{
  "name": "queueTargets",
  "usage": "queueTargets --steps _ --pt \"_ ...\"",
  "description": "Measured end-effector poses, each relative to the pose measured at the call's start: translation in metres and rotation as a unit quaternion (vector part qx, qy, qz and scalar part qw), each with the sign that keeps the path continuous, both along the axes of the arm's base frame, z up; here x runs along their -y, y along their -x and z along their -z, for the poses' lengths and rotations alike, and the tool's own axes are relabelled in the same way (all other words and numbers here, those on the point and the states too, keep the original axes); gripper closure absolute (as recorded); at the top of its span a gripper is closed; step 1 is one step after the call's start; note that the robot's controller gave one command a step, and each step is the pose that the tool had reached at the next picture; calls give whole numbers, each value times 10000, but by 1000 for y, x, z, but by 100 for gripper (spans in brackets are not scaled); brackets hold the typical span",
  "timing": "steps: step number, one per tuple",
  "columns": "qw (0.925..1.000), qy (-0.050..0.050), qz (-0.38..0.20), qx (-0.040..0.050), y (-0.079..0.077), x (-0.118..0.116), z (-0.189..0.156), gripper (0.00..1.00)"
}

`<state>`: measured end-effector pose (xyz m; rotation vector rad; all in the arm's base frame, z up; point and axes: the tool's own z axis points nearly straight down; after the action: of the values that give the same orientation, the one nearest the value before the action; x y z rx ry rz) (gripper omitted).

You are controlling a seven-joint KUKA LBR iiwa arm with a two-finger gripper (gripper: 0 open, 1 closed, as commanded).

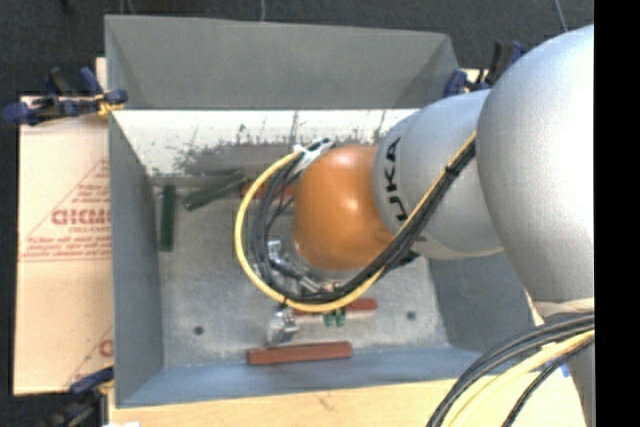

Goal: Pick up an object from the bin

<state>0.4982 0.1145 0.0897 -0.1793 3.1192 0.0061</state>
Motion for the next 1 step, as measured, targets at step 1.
queueTargets --steps 1 --pt "10000 1 3 -7 0 0 0 0"
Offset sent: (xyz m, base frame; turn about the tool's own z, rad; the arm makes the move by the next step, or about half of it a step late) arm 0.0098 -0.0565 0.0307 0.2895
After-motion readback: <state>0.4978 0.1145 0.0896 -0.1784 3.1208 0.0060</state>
